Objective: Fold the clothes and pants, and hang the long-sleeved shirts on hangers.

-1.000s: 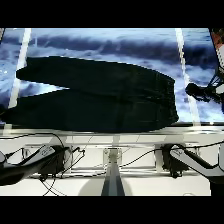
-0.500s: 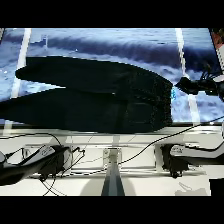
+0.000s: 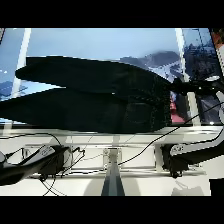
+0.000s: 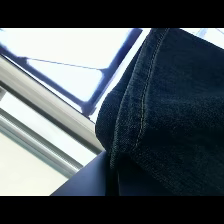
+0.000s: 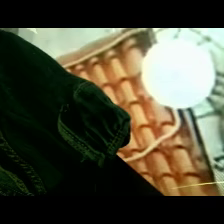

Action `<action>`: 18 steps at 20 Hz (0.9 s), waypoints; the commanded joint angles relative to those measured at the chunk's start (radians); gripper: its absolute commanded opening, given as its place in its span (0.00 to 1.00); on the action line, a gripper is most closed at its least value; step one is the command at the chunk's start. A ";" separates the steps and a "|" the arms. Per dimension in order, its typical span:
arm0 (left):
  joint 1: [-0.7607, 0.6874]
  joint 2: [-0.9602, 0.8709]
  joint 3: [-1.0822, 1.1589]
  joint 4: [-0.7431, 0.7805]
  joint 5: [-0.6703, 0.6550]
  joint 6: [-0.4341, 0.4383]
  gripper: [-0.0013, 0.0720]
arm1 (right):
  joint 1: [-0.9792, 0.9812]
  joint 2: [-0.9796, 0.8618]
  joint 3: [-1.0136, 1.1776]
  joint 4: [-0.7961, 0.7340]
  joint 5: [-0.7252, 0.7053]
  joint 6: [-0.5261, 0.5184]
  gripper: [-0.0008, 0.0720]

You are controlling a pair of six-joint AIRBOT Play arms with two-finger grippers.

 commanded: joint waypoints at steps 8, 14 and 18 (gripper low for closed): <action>-0.005 -0.022 0.001 -0.238 0.011 0.001 0.05 | 0.011 0.025 0.278 -0.132 -0.242 -0.021 0.05; -0.183 -0.126 -0.052 -0.294 0.060 0.000 0.05 | 0.012 0.014 0.306 -0.180 -0.332 -0.019 0.05; -0.285 -0.212 -0.063 -0.295 0.135 -0.031 0.05 | 0.011 0.011 0.306 -0.198 -0.326 -0.019 0.07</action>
